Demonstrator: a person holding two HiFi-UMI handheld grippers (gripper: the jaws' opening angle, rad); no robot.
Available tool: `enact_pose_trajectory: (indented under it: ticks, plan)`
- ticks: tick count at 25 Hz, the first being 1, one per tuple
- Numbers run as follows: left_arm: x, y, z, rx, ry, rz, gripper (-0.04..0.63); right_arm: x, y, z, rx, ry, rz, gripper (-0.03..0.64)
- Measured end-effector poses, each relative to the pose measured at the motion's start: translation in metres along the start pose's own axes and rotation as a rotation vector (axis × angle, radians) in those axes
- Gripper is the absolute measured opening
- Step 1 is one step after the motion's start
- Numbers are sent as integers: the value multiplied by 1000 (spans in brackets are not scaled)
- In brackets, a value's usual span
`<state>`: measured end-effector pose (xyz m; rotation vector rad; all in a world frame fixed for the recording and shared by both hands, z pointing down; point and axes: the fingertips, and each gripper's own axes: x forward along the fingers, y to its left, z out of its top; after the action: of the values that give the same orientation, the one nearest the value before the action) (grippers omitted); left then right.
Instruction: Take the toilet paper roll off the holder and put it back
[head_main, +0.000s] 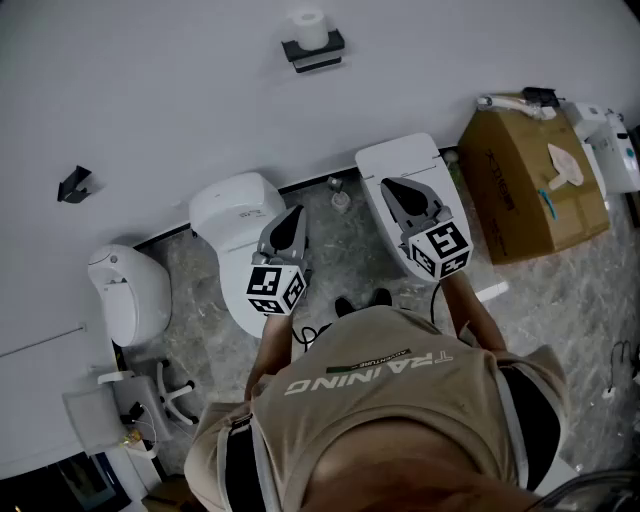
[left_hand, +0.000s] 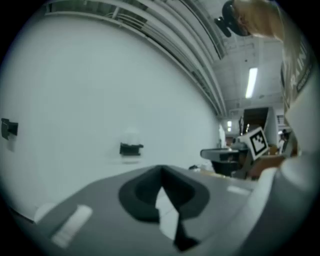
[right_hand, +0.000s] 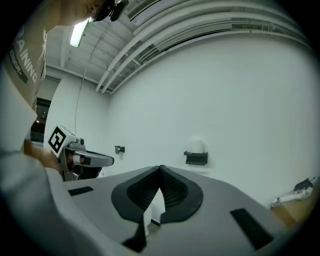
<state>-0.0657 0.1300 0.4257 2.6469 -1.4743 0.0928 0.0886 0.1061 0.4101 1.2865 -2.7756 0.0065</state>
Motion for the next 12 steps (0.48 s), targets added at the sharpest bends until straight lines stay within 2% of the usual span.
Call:
enact_pose_trajectory:
  ticks: [12]
  plan:
    - [7, 18, -4, -25, 1, -11, 5, 14, -8, 0, 44, 6, -16, 13]
